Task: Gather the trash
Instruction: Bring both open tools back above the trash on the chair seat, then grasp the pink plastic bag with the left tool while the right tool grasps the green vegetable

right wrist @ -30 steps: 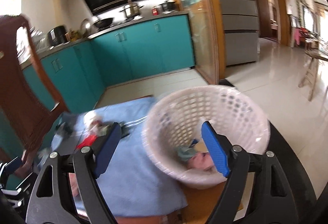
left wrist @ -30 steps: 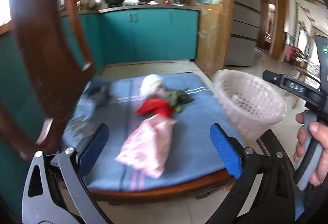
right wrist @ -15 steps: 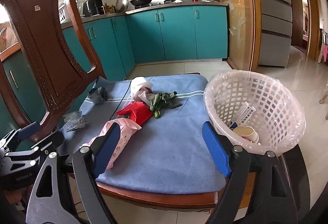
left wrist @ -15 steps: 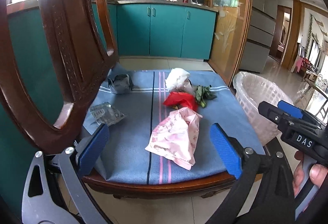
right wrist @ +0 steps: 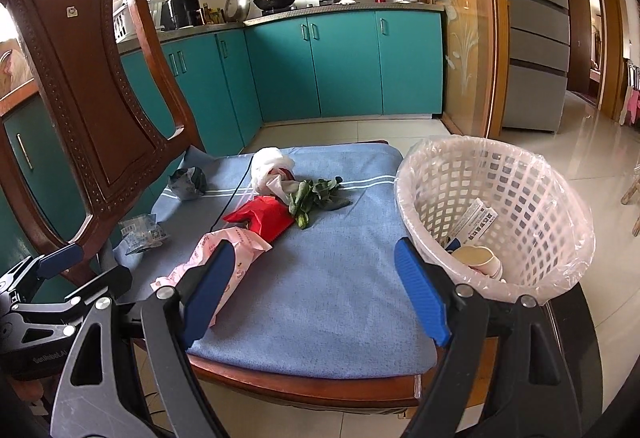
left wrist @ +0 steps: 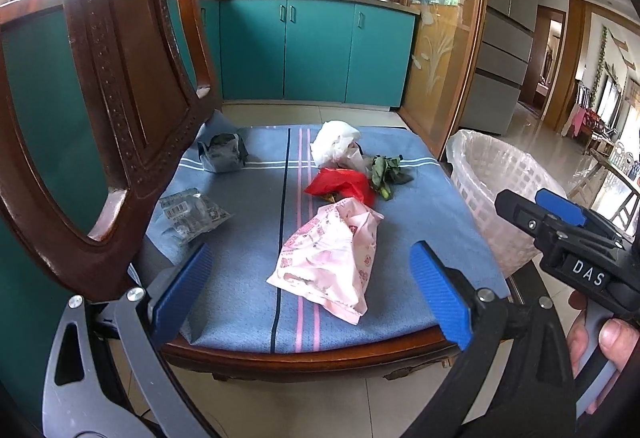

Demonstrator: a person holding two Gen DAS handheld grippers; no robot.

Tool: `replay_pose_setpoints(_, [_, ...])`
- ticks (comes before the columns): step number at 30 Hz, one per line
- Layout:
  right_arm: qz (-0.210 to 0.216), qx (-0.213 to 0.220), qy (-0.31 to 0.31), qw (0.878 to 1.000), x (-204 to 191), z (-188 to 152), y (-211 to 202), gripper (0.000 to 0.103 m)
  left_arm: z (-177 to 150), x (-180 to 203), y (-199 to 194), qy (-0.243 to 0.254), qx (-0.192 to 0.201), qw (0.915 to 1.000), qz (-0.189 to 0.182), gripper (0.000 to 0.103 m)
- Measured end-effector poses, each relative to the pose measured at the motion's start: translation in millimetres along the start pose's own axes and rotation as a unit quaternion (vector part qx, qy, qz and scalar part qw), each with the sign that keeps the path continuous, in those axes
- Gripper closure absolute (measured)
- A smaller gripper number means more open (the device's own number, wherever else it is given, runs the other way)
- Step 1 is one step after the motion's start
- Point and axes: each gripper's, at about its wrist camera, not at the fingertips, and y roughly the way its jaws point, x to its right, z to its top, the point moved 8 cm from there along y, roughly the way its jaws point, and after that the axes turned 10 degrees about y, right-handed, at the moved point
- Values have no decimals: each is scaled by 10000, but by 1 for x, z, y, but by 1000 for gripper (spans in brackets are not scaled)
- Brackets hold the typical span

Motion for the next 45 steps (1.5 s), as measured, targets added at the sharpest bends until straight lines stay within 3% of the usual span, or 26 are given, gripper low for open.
replay_pose_setpoints(21, [2,9,2,10000,2,0,0,23,-9,11,13,170,-203,9996,-55,5])
replay_pose_setpoints(31, [-5,-12,10,10000,2,-1,0,23,-16,19,68,380,-704,9968,-90,5])
replay_pose_setpoints(38, [-42,-28,6,10000,4,-2,1,23,-32,27,121,613,-1305,9894,-155,5])
replay_pose_setpoints(39, [-45,-31,10,10000,4,-2,1,23,-37,28,125,644,-1398,9879,-165,8])
replay_pose_setpoints(40, [-50,-29,16,10000,5,-2,1,23,-41,30,128,642,-1463,9870,-185,20])
replay_pose_setpoints(42, [-50,-32,19,10000,5,-1,1,23,-45,30,130,517,-1545,9862,-292,32])
replay_pose_setpoints(43, [-49,-32,18,10000,6,-1,1,23,-44,29,129,421,-1513,9870,-332,56])
replay_pose_setpoints(45, [-59,-48,-10,10000,5,-2,1,23,-42,28,123,258,-1501,9871,-498,73])
